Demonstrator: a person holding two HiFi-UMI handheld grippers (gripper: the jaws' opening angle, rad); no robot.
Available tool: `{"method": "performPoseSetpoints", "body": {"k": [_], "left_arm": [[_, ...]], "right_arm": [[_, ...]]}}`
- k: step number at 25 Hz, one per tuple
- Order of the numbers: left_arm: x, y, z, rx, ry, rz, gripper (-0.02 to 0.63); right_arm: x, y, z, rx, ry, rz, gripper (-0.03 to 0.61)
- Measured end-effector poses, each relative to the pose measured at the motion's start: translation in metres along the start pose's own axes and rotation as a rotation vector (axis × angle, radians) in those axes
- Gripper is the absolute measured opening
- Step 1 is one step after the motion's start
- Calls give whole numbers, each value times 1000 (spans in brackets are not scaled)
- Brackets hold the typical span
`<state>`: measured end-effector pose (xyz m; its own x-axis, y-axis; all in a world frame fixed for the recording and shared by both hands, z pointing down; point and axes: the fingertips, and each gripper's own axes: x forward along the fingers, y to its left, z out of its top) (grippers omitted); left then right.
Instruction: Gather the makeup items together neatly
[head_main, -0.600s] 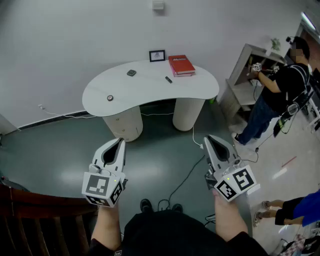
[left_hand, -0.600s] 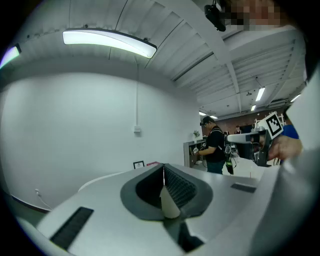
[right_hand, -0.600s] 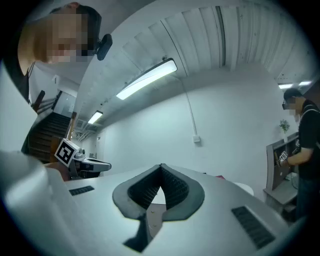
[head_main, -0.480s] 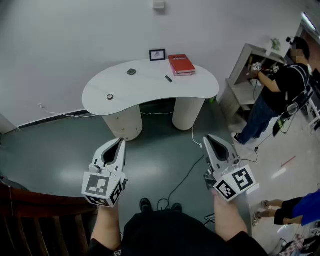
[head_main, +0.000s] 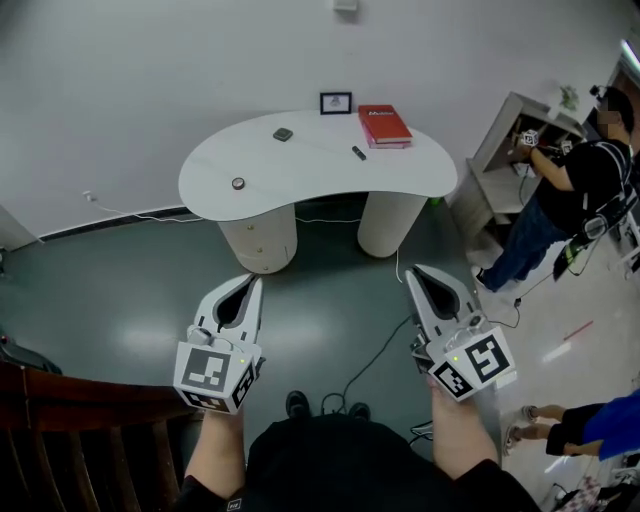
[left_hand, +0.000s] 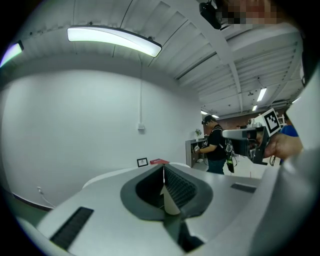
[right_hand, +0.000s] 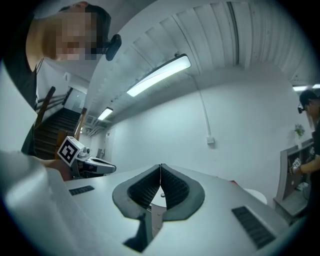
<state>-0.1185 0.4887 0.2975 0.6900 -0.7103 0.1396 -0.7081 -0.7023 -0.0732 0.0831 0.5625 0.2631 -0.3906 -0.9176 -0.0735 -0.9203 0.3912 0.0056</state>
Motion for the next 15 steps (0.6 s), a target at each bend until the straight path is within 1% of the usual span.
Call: {"method": "performPoseSetpoints", "body": {"k": [2,6,10,15], "left_arm": [[-4,12,-3,2,0,2,15],[-15,44,-4,-5,-8,-7,15],[-29,71,-13,-30,-3,-15,15],[-30,108,-35,-71,31,23,15]], "right_arm": [[18,16,2,3,0,35,35],[48,47,3,84,-13,87,37],[66,77,-5,111,17,122,37],[86,83,-16,141,51,127,35]]}}
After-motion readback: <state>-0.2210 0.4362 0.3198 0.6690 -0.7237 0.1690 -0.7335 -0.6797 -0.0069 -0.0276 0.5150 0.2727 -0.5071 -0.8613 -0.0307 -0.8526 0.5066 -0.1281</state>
